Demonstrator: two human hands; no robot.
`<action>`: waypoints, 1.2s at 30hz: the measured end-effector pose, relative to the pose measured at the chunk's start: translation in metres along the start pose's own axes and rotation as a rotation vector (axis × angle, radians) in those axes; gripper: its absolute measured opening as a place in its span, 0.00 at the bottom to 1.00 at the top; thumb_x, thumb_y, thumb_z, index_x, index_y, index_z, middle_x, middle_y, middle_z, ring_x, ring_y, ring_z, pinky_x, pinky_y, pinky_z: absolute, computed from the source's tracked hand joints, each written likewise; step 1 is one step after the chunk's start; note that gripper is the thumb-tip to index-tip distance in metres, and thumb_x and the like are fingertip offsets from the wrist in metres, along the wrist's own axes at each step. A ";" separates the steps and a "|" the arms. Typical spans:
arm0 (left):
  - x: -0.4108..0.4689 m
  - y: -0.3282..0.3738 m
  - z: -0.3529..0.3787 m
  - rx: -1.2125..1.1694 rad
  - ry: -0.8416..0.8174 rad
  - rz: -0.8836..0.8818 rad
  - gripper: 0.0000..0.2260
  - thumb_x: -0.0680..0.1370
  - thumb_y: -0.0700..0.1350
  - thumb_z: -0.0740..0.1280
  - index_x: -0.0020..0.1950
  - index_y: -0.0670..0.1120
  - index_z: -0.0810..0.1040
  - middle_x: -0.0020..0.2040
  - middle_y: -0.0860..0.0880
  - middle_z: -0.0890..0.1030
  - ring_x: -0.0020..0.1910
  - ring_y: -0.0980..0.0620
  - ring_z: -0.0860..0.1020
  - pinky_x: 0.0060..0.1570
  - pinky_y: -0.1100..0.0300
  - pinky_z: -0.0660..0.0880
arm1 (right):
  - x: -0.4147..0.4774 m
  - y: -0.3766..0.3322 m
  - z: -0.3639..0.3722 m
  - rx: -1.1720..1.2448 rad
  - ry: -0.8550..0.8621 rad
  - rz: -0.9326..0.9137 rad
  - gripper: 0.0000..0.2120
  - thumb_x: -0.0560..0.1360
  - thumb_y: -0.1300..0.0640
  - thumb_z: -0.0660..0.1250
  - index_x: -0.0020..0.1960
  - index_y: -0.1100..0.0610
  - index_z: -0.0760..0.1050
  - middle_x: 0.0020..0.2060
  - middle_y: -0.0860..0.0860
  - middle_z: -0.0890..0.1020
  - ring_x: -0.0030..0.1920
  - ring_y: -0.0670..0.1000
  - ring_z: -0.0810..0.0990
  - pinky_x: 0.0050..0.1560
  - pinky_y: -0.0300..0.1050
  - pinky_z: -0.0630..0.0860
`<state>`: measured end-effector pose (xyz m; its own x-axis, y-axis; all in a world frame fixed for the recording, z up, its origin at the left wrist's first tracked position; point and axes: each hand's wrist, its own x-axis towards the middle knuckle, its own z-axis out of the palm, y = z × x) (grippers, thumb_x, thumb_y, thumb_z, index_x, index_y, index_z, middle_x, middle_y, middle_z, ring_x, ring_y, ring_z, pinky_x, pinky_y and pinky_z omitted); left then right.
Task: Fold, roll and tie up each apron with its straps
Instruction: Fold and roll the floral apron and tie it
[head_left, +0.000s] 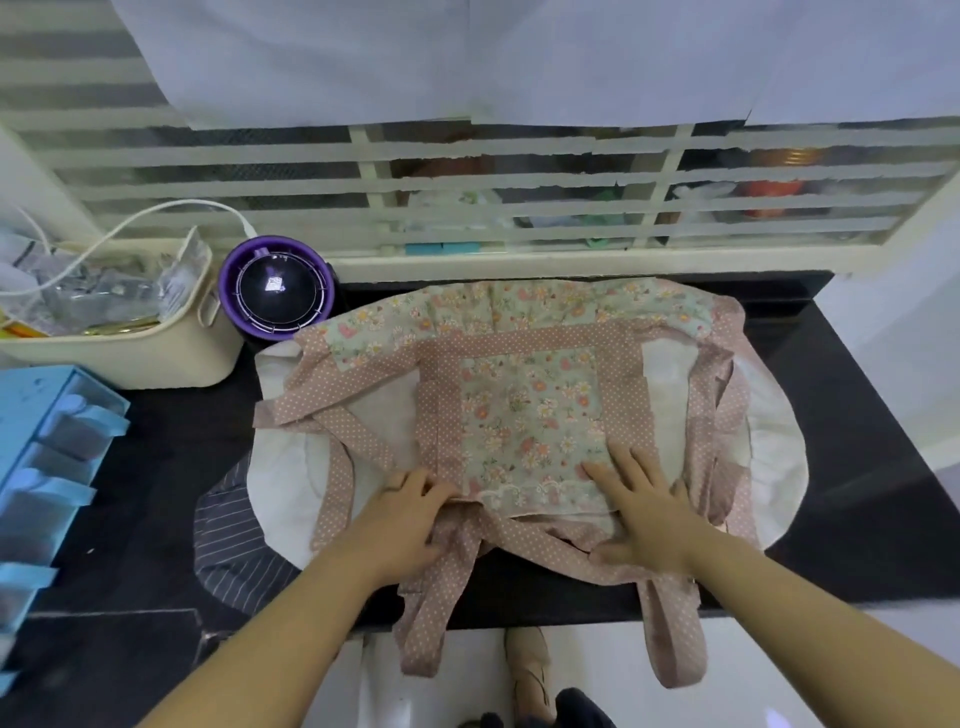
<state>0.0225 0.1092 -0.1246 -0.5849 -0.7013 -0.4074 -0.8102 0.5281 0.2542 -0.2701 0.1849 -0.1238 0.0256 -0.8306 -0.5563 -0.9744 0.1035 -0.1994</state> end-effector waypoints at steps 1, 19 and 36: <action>-0.006 -0.004 0.003 0.000 -0.001 -0.007 0.30 0.76 0.51 0.65 0.75 0.55 0.56 0.69 0.49 0.59 0.70 0.46 0.58 0.65 0.57 0.64 | -0.001 0.002 0.000 -0.025 -0.011 0.011 0.48 0.71 0.37 0.69 0.77 0.42 0.39 0.75 0.49 0.32 0.75 0.57 0.33 0.69 0.72 0.49; -0.023 0.014 0.012 -0.647 0.203 -0.488 0.09 0.77 0.52 0.67 0.50 0.49 0.73 0.39 0.54 0.75 0.41 0.54 0.73 0.34 0.63 0.66 | 0.035 -0.139 0.001 0.404 0.085 -0.117 0.12 0.77 0.49 0.66 0.37 0.53 0.72 0.33 0.48 0.73 0.38 0.50 0.74 0.39 0.45 0.67; -0.053 -0.080 -0.032 -0.720 0.578 -0.829 0.24 0.76 0.45 0.68 0.71 0.46 0.67 0.68 0.40 0.67 0.61 0.39 0.71 0.57 0.46 0.70 | 0.052 -0.118 -0.053 0.253 0.210 -0.175 0.18 0.78 0.50 0.65 0.65 0.54 0.74 0.62 0.51 0.76 0.59 0.50 0.75 0.58 0.41 0.69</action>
<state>0.1166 0.0885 -0.0952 0.3311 -0.9026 -0.2751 -0.6723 -0.4302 0.6024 -0.1655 0.1008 -0.0860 0.1151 -0.9391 -0.3239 -0.8728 0.0601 -0.4844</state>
